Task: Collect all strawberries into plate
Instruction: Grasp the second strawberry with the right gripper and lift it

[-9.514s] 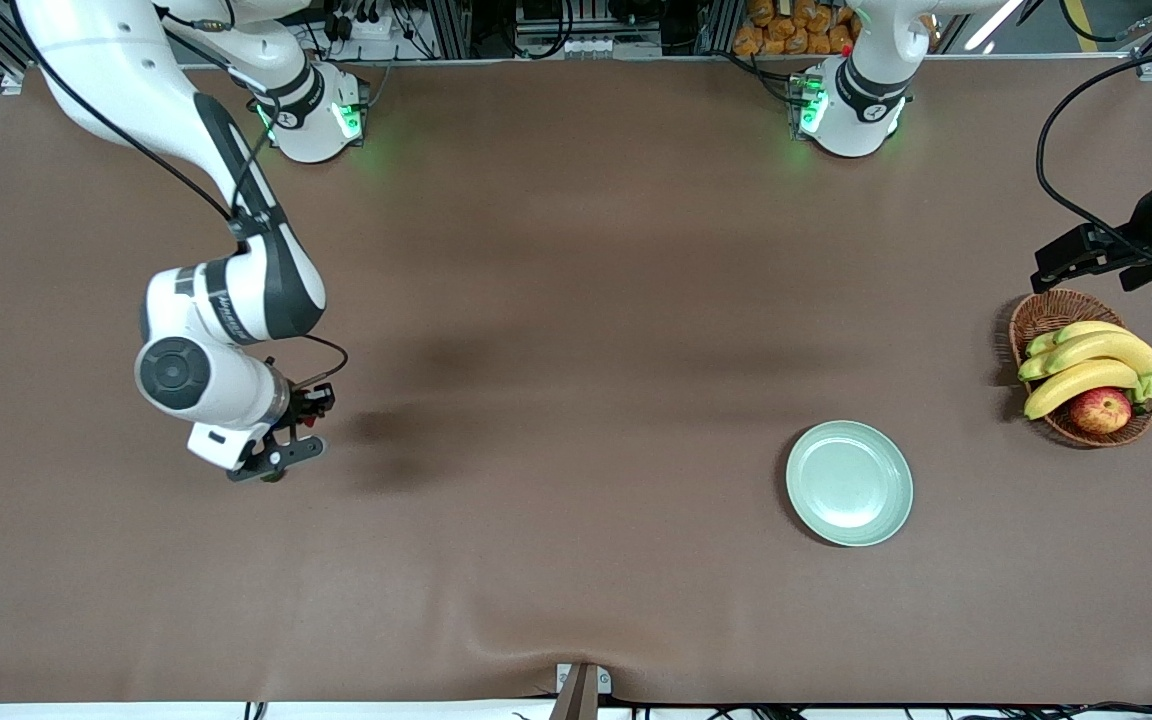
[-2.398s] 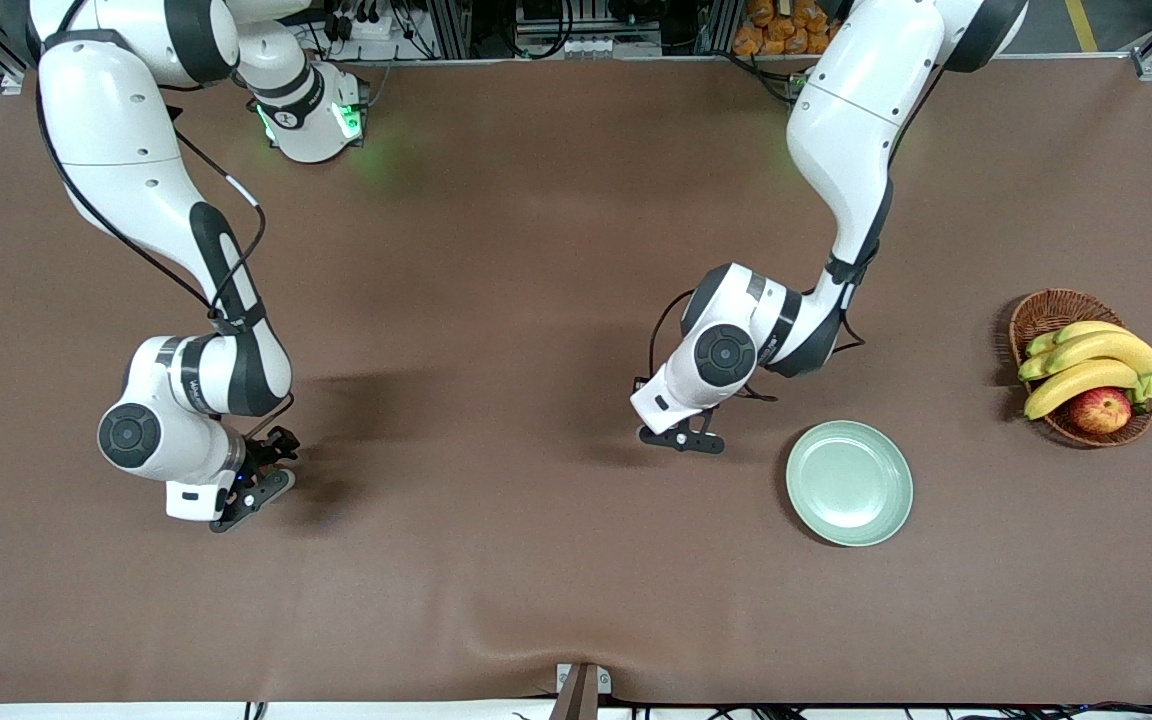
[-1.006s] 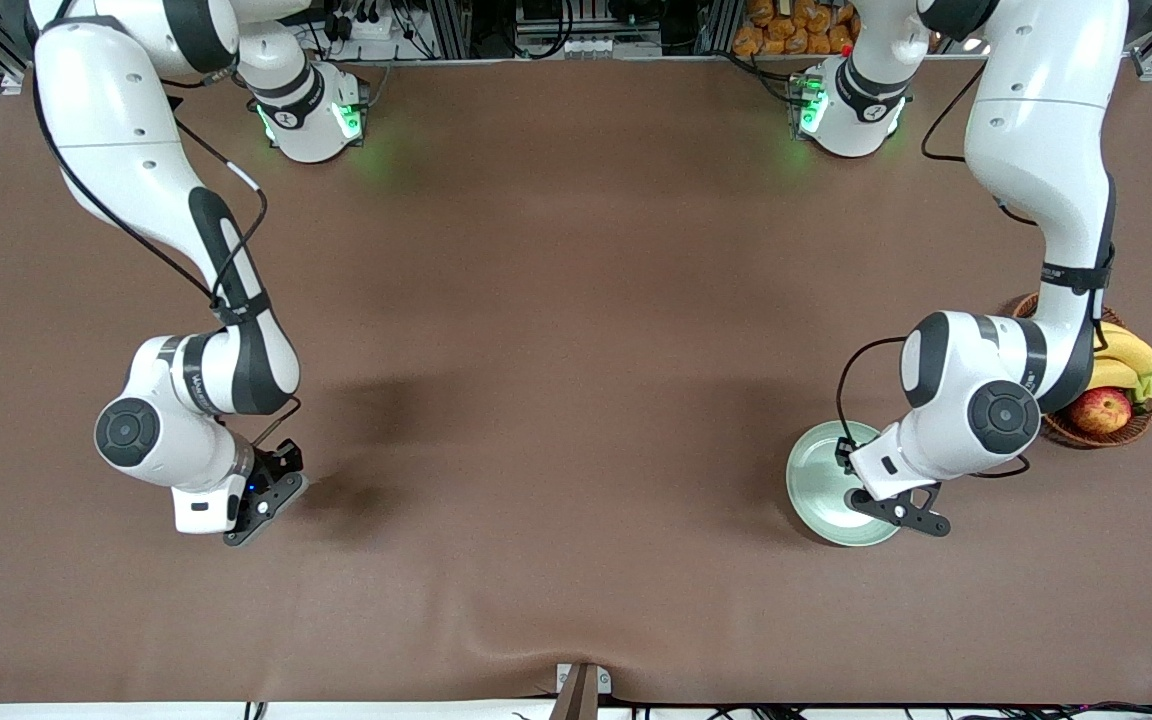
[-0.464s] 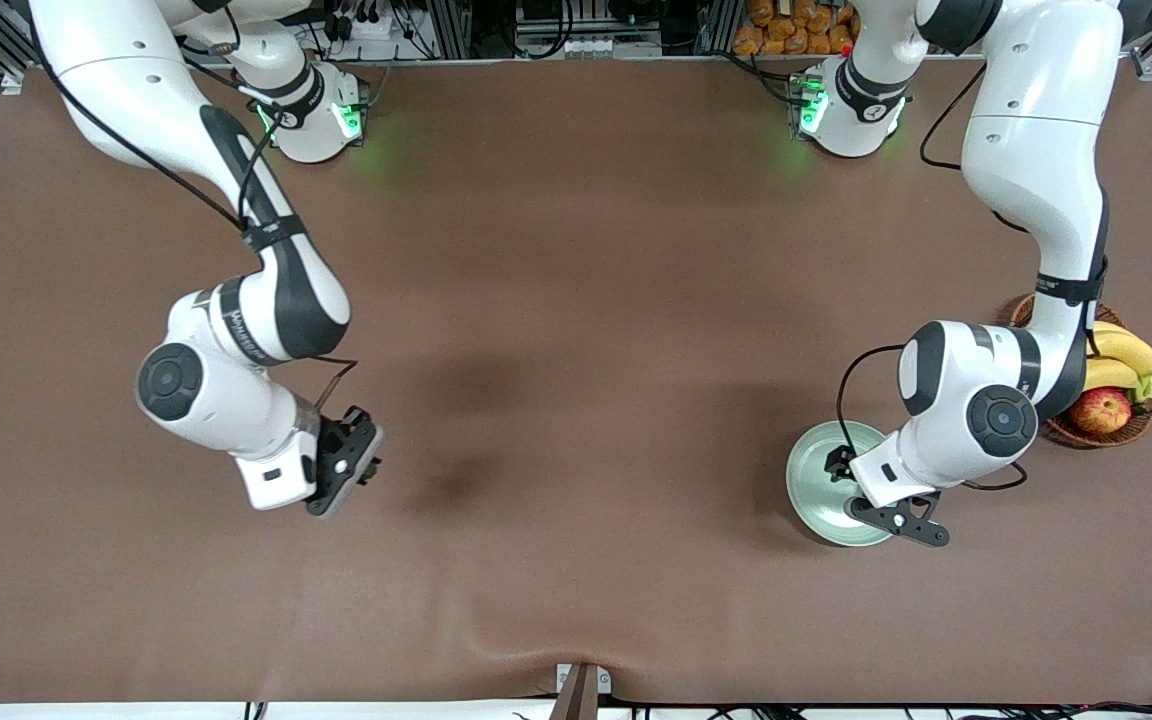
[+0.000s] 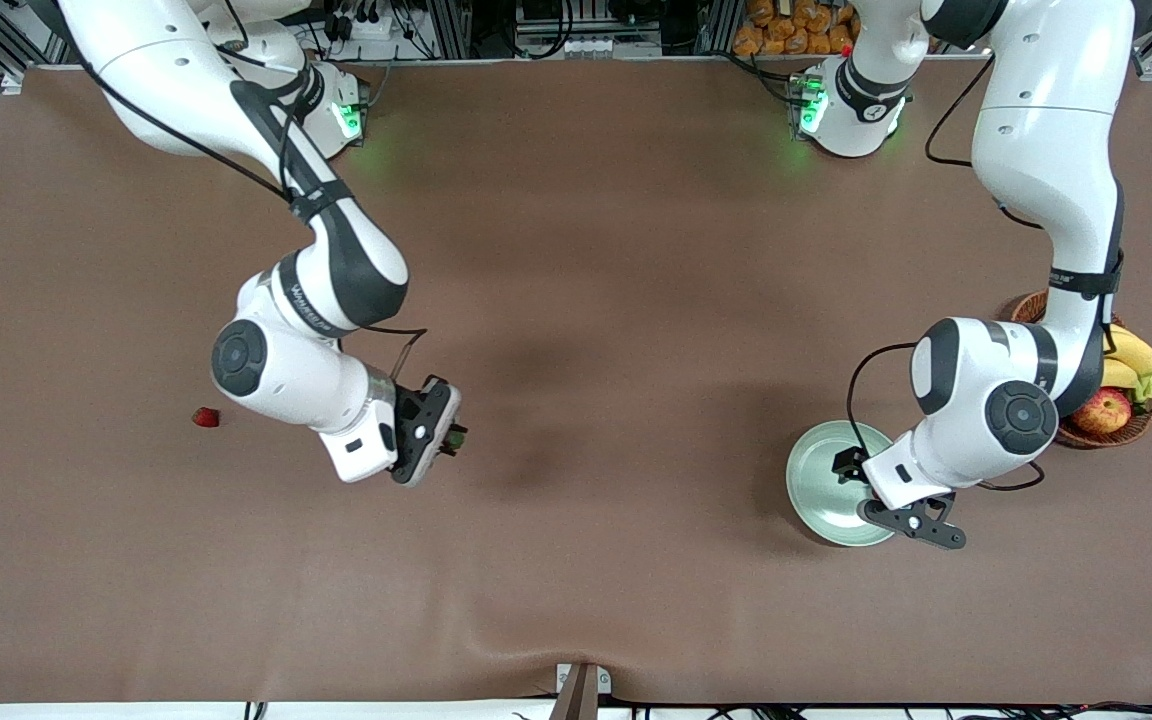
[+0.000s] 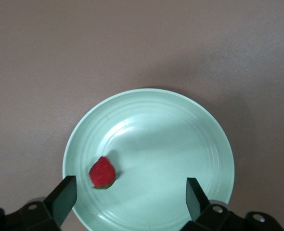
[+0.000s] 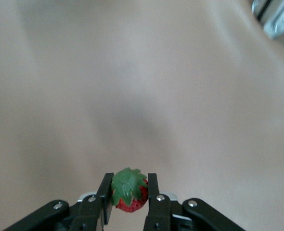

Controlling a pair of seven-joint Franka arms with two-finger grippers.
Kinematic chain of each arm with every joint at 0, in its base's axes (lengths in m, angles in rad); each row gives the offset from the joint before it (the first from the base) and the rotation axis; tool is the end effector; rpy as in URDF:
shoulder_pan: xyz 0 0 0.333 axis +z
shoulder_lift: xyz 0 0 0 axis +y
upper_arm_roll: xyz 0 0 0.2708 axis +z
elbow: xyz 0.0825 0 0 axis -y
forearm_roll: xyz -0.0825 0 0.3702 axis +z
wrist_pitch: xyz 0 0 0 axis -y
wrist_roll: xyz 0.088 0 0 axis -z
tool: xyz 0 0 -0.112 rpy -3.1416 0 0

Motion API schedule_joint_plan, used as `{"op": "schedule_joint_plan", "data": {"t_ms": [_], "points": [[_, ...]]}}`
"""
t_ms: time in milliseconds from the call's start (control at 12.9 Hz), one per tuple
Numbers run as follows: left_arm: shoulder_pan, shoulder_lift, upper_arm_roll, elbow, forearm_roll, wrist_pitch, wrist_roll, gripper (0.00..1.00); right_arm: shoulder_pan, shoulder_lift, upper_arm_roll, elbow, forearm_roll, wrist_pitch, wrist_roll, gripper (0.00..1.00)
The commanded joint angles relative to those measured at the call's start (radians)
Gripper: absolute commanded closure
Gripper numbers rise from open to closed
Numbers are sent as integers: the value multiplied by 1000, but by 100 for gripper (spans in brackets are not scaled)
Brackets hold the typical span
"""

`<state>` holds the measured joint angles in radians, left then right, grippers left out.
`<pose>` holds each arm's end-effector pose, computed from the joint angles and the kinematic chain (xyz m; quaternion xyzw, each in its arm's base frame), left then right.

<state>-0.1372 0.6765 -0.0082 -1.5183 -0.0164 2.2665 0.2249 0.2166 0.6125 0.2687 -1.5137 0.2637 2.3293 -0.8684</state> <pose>0.6712 -0.0980 0.2378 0.9833 -0.1780 0.0362 0.0076 0.6215 0.3023 0.3037 -0.8269 -0.5228 -0.1386 0.1539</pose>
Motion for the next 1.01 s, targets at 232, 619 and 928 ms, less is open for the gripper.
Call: {"op": "schedule_joint_plan", "data": {"t_ms": [232,619,928], "points": [[-5,-35,-12,-10,-23,-28,-18,0,191,50,4,-5,32,226,72,92],[-10,-54,-30,-8,-22,-56,-75,0,352,159,-6,-2,23,498,195,92],[-39,-61,-39,-8,-22,-74,-157,0,351,219,-9,1,19,556,192,92]]}}
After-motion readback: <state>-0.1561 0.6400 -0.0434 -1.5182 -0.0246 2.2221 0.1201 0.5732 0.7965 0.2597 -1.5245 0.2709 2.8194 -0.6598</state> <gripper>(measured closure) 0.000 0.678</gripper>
